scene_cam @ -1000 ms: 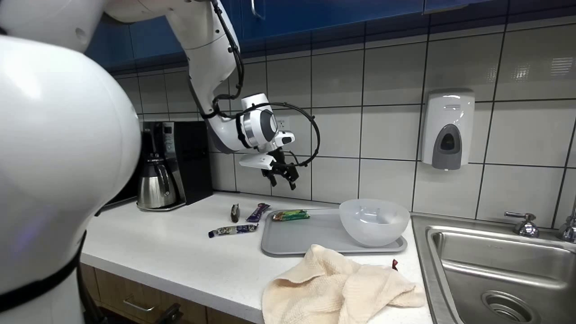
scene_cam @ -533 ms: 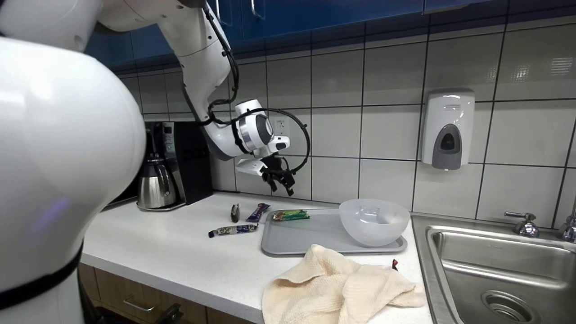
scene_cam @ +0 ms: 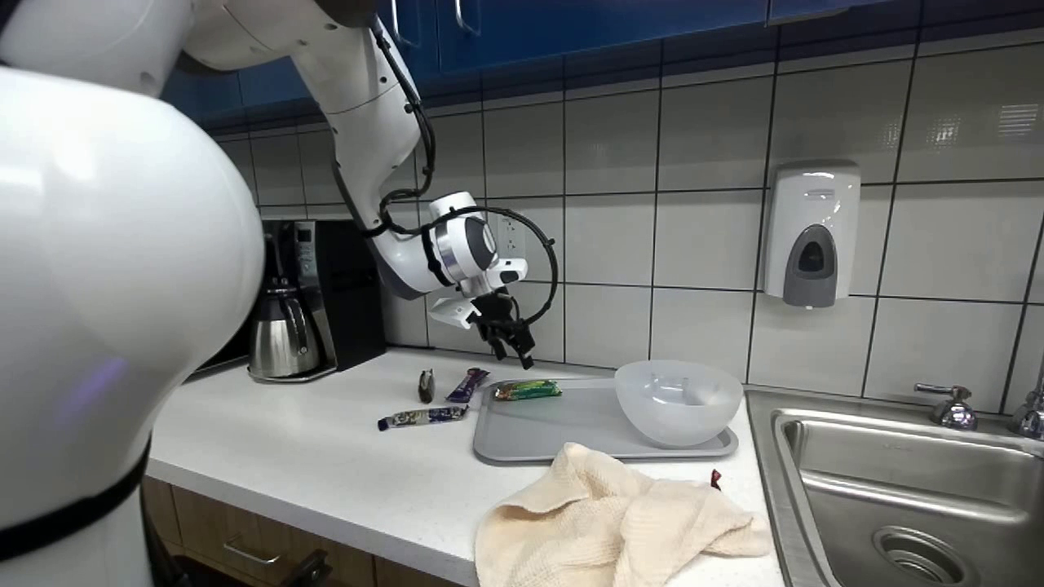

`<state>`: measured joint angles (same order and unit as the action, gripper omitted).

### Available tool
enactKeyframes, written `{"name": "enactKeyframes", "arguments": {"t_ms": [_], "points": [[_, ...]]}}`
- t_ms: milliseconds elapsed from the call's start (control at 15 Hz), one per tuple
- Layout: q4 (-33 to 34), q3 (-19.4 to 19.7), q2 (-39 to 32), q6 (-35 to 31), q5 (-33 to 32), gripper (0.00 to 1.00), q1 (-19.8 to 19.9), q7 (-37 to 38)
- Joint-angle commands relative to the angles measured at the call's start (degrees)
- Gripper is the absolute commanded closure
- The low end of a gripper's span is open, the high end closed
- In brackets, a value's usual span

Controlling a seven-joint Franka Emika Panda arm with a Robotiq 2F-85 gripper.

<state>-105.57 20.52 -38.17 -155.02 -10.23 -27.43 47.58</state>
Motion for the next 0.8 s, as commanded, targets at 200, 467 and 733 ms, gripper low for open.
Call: {"name": "enactKeyframes", "arguments": {"t_ms": [200, 467, 733], "points": [[4.5, -0.6, -2.8, 3.5, -1.7, 0.0, 1.7, 3.8], [6.6, -1.1, -4.8, 3.8, -1.2, 0.0, 2.4, 3.6], [7.9, -1.2, -6.3, 4.1, -1.0, 0.0, 2.7, 3.4]]}}
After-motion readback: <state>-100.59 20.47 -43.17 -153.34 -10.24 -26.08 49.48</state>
